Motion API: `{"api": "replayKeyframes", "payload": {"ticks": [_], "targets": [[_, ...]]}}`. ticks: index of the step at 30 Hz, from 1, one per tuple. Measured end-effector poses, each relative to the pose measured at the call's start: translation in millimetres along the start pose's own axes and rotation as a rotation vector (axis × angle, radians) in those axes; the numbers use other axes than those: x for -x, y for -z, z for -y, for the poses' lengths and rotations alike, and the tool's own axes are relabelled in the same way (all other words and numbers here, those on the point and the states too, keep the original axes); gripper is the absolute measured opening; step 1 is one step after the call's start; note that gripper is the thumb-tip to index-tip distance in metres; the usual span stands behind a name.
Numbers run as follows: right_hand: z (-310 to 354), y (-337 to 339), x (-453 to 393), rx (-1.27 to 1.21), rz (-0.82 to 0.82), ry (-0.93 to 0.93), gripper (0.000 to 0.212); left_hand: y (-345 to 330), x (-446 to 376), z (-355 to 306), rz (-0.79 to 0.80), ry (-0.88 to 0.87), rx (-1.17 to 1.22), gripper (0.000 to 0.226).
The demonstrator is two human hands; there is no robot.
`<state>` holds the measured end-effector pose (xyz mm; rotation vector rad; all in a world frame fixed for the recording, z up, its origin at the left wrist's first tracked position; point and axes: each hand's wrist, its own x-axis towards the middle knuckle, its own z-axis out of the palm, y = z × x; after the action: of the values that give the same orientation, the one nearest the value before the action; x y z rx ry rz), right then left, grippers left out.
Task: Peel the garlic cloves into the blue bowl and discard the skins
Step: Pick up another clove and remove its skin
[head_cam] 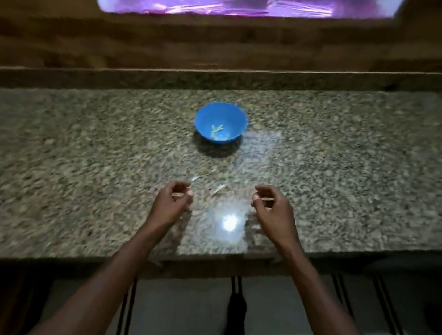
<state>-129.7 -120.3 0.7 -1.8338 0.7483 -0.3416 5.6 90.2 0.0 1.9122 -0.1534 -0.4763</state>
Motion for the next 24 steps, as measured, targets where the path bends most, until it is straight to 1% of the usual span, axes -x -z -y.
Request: {"api": "replayKeyframes", "payload": {"ticks": [3, 6, 11, 14, 17, 18, 21, 24], "targets": [[-17, 26, -39, 0.077, -0.014, -0.048, 0.018, -28, -25, -1, -0.008, 0.066, -0.051, 0.017], [-28, 33, -69, 0.137, 0.021, -0.039, 0.02, -37, -37, 2, -0.059, 0.066, -0.18, 0.016], [-18, 9, -105, 0.234, 0.092, 0.048, 0.023, -36, -44, 12, -0.038, 0.042, -0.276, 0.016], [-7, -16, -121, 0.342, 0.11, 0.115, 0.014, -35, -49, 14, -0.053, 0.022, -0.289, 0.014], [-10, -36, -131, 0.445, 0.081, 0.121, 0.037, -33, -51, 15, -0.051, 0.028, -0.288, 0.013], [-11, -40, -132, 0.464, 0.068, 0.124, 0.036, -32, -52, 16, -0.047, 0.03, -0.281, 0.012], [-12, -44, -129, 0.527, 0.035, 0.147, 0.022, -29, -54, 18, -0.035, 0.024, -0.241, 0.012], [-8, -47, -130, 0.581, 0.015, 0.202, 0.018, -26, -55, 21, -0.044, 0.031, -0.202, 0.012]]}}
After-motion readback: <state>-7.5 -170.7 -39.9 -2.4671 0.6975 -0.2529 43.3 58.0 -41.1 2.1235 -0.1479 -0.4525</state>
